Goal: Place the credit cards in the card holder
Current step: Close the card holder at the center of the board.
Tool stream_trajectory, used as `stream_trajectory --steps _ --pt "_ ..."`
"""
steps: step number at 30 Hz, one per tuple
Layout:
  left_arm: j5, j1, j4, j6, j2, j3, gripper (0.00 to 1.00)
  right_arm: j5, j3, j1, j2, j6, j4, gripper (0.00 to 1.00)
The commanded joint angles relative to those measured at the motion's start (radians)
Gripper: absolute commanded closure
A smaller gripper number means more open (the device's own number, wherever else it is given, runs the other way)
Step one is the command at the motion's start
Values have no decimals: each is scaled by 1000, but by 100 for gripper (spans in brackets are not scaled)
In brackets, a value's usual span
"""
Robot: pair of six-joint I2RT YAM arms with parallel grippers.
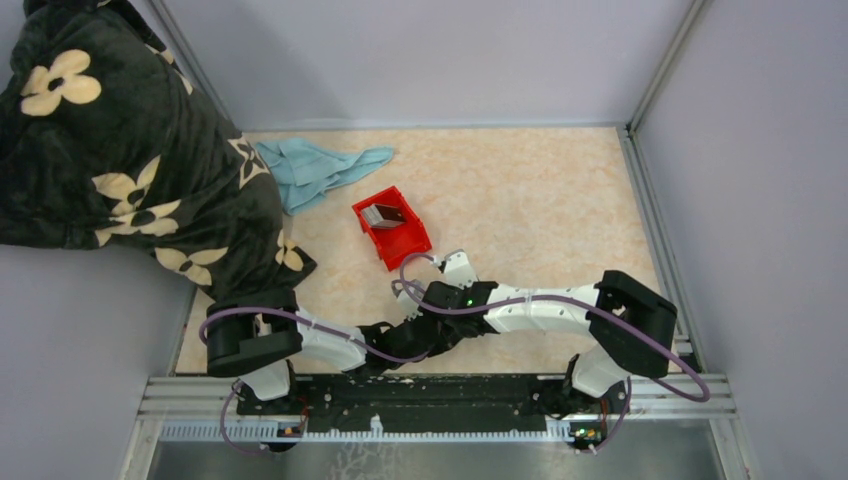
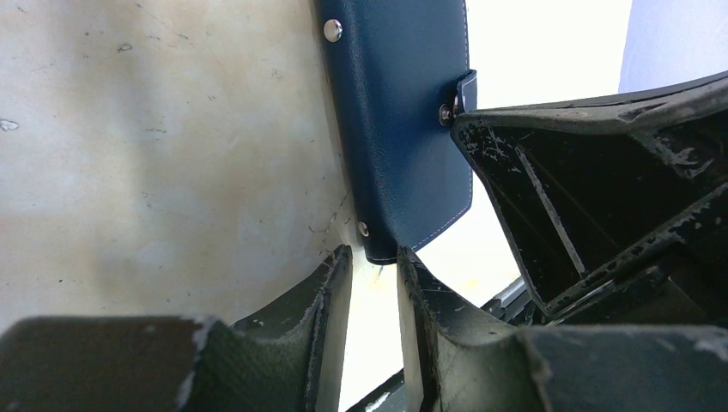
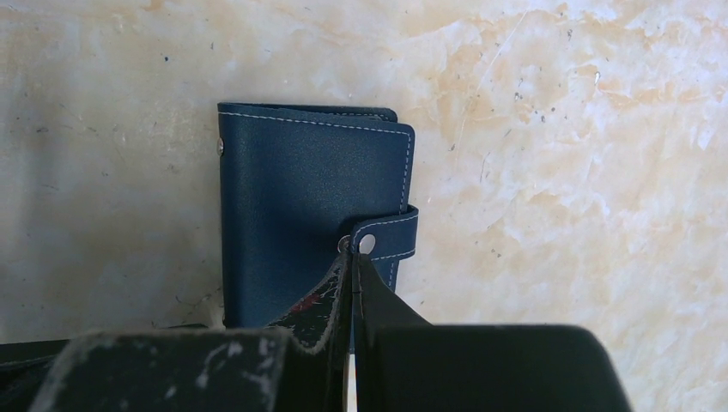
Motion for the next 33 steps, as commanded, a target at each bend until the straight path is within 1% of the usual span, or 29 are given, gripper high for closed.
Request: stream_trajectory --steps 1,23,33 --pt "4 5 -227 31 50 -53 65 -14 15 -4 -21 -14 11 100" --pt "19 5 -217 25 81 -45 65 -53 -9 -14 -4 -37 81 100" --pt "19 6 -215 25 83 -44 65 -53 -23 -16 -14 -24 73 100"
